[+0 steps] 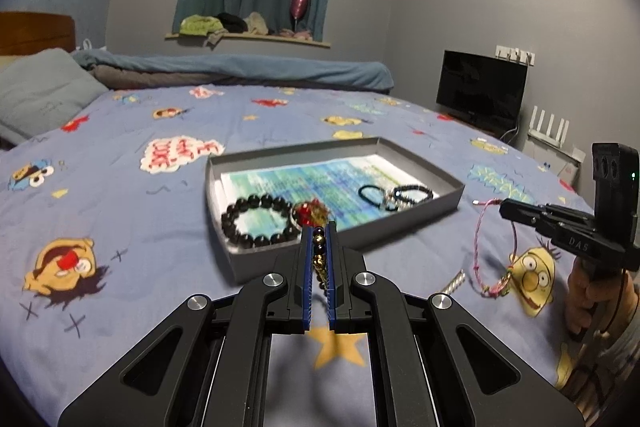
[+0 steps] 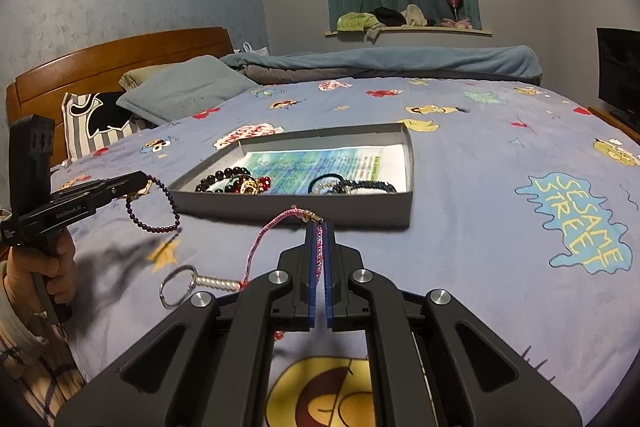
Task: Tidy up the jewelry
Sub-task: 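Carry the bead bracelet and pink string bracelet over the gray box with both grippers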
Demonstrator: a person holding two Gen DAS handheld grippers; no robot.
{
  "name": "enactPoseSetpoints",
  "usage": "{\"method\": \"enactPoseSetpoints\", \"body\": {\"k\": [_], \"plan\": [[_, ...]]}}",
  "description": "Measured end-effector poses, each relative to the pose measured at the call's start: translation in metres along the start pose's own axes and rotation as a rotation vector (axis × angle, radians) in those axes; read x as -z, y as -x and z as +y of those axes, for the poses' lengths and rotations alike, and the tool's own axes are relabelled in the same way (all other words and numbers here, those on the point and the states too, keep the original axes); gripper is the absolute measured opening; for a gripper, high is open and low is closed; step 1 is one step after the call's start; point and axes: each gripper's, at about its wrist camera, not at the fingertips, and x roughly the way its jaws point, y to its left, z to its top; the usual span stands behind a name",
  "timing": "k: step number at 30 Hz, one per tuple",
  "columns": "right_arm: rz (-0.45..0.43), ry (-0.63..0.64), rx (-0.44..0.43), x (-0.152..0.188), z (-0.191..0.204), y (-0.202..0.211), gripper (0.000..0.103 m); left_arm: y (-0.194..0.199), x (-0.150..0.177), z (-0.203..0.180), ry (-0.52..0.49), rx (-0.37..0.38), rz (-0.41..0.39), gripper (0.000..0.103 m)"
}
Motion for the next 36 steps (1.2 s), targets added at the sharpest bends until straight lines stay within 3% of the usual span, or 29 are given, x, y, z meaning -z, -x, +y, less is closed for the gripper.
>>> {"method": "enactPoseSetpoints", "body": {"k": [18,36], "plan": [[-0.019,-0.007,-0.012,-0.014,0.005,-0.012,0.003,-0.014,-0.015,-0.01,-0.02,0.016,-0.014,0.006],[-0.122,-0.083,-0.022,-0.044,-0.008,-0.019,0.003,-0.033,-0.034,-0.006,0.032,0.017,-0.054,0.006]]}}
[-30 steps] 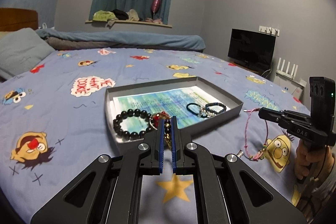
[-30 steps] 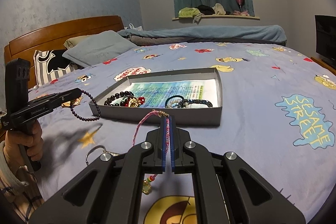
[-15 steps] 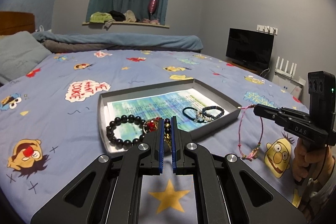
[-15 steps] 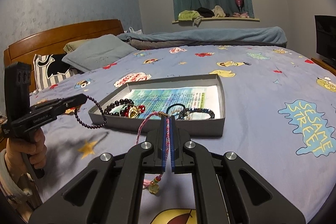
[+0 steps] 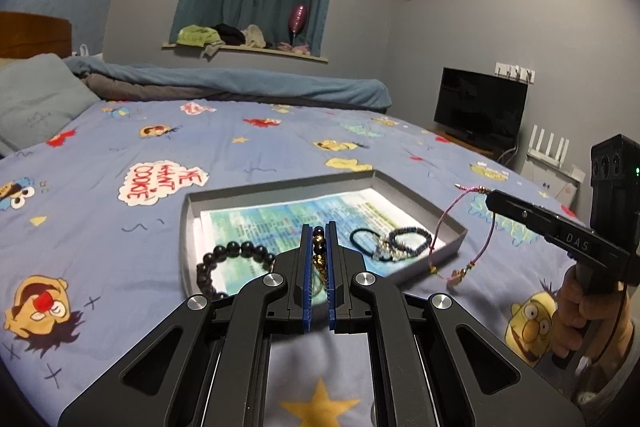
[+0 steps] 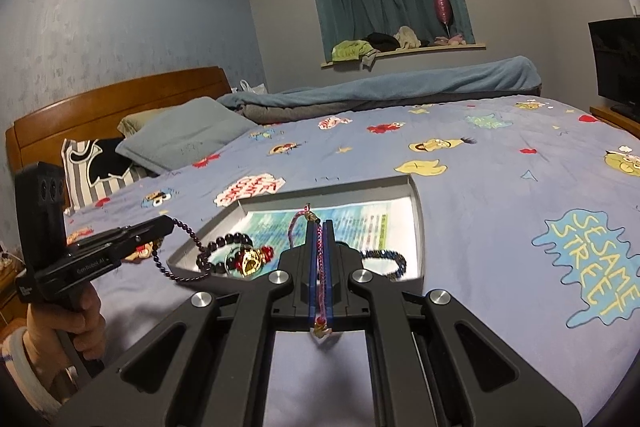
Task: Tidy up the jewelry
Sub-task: 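Carry the bead bracelet and pink string bracelet over the gray box with both grippers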
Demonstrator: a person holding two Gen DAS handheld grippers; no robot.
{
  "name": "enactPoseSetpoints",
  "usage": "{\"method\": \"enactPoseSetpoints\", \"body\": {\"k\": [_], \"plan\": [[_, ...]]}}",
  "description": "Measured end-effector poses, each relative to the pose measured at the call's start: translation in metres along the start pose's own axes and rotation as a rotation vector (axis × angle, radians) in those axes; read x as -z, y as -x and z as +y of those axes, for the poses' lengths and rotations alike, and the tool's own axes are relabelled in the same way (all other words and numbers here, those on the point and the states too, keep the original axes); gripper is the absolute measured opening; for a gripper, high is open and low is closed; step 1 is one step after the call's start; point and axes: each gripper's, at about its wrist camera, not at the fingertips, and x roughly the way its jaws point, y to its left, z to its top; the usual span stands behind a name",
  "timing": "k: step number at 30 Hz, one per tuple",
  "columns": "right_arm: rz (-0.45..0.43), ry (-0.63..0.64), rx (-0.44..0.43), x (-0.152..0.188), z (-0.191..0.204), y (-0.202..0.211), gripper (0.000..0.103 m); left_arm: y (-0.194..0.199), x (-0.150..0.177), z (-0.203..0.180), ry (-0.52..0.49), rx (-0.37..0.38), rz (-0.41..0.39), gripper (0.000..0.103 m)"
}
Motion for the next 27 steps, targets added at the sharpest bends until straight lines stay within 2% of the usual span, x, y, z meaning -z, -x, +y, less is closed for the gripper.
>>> {"method": "enactPoseSetpoints", "body": {"k": [15,20,27], "plan": [[-0.059,-0.064,-0.028,-0.024,-0.009,-0.018,0.003,-0.021,-0.019,0.008,0.057,0.023,-0.046,0.006],[-0.028,-0.092,-0.041,-0.022,-0.012,-0.034,0.003,-0.039,-0.021,0.017,0.101,0.039,-0.018,0.006],[-0.009,-0.112,-0.069,-0.024,-0.005,-0.055,0.003,-0.052,-0.018,0.011,0.085,0.047,0.015,0.006]]}}
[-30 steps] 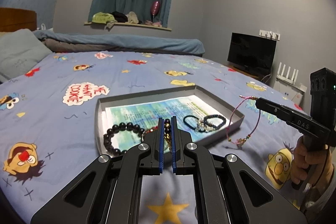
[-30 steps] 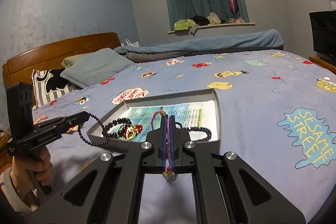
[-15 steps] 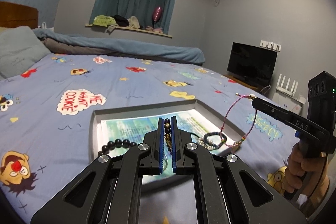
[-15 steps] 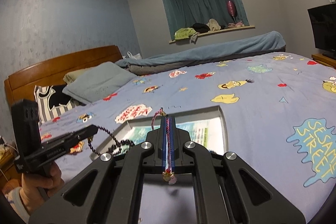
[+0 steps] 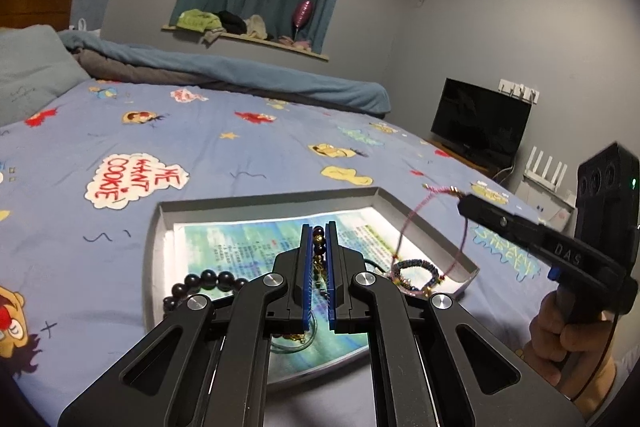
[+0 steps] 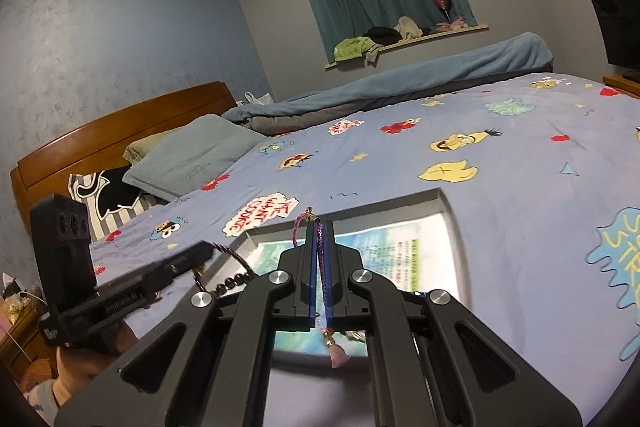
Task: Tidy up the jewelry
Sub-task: 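Carry the bead bracelet and pink string bracelet over the gray box with both grippers, then lower both bracelets into the box and open both grippers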
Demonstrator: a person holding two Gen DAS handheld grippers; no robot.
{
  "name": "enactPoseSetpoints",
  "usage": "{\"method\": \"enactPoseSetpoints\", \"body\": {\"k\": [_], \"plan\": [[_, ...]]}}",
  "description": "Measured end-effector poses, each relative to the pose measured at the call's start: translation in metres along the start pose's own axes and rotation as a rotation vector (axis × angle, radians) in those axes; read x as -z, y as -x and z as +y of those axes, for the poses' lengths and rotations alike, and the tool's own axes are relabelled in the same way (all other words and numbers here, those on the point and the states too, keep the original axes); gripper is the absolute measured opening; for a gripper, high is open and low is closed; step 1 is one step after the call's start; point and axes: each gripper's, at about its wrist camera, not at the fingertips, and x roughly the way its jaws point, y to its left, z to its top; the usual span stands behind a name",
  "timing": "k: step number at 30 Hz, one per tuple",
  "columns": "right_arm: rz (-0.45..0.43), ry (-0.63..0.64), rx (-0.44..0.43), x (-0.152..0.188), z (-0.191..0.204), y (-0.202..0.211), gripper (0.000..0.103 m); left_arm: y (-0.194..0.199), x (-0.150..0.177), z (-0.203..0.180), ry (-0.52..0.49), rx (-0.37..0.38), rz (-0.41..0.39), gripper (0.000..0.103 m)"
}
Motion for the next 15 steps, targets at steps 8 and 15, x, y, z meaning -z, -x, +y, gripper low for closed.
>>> {"method": "enactPoseSetpoints", "body": {"k": [8,15], "plan": [[0.071,-0.017,0.009,0.006,0.0,-0.03,0.003,-0.022,0.001,0.01,0.024,-0.012,0.038,0.007],[0.148,-0.049,0.08,0.018,-0.017,-0.045,0.003,-0.04,0.007,0.031,0.089,-0.075,0.112,0.007]]}}
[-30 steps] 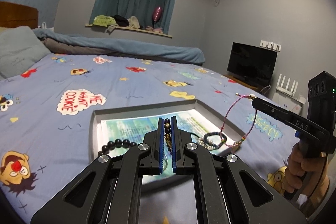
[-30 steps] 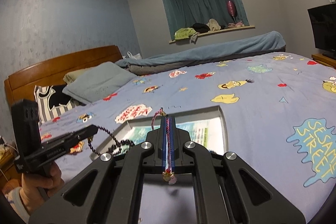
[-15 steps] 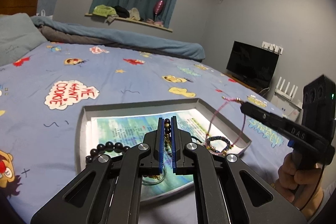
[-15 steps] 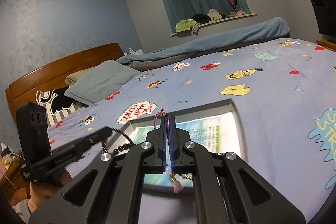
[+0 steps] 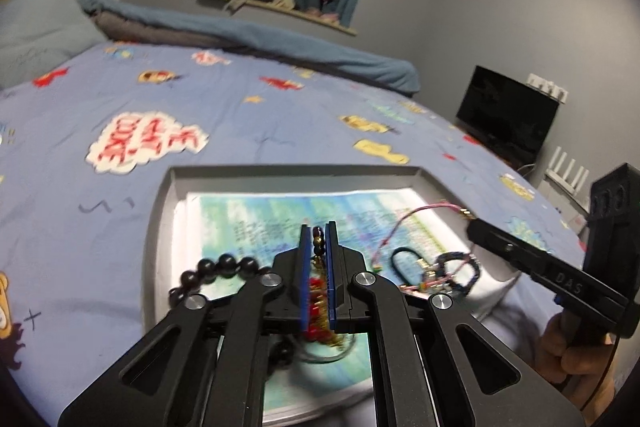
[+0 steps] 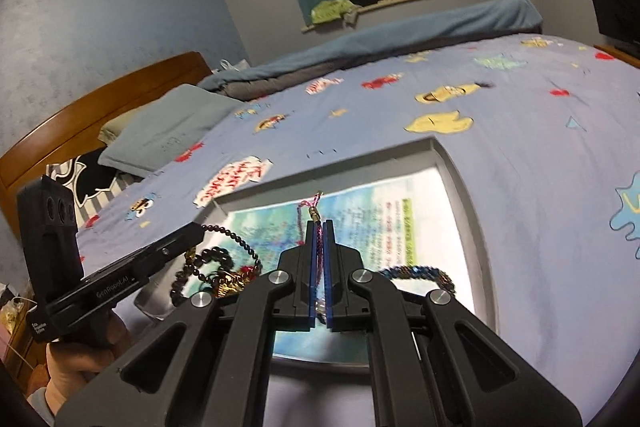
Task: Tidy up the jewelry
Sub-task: 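Lower both bracelets into the box and open both grippers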
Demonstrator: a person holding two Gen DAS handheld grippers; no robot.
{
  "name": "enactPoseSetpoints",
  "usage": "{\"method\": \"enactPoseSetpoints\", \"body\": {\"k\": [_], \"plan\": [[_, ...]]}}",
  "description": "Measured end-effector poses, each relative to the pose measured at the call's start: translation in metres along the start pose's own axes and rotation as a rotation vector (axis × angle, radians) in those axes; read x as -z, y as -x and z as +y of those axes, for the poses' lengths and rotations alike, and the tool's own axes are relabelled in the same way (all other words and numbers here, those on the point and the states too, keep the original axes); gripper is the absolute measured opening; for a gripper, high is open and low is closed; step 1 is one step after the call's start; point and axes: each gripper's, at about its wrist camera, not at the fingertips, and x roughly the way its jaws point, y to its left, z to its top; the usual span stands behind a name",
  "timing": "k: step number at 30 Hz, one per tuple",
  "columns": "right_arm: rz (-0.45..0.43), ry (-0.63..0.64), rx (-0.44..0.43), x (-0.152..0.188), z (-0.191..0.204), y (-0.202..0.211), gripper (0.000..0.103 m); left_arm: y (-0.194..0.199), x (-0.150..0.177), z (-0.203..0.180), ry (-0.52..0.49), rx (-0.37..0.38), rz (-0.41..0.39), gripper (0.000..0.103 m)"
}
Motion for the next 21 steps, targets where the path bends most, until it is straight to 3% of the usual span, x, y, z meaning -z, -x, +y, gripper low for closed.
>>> {"method": "enactPoseSetpoints", "body": {"k": [6,7,10,12,14,21], "plan": [[0.037,0.017,0.035,0.006,-0.002,-0.005,0.004,-0.004,0.004,0.012,0.033,-0.035,0.033,0.022],[0.042,0.02,0.041,0.006,-0.002,-0.005,0.008,-0.003,0.004,0.012,0.032,-0.035,0.028,0.029],[0.043,0.025,0.051,0.007,-0.003,-0.003,0.034,0.004,0.005,0.01,0.023,-0.045,0.013,0.046],[0.032,0.035,0.058,0.008,-0.003,0.002,0.041,0.01,0.006,0.008,0.012,-0.046,0.004,0.056],[0.029,0.052,0.077,0.009,-0.002,0.005,0.055,0.018,0.009,0.004,-0.01,-0.048,-0.004,0.06],[-0.017,0.043,0.073,0.014,-0.009,0.026,0.057,0.046,0.017,-0.003,-0.06,-0.053,-0.032,0.069]]}}
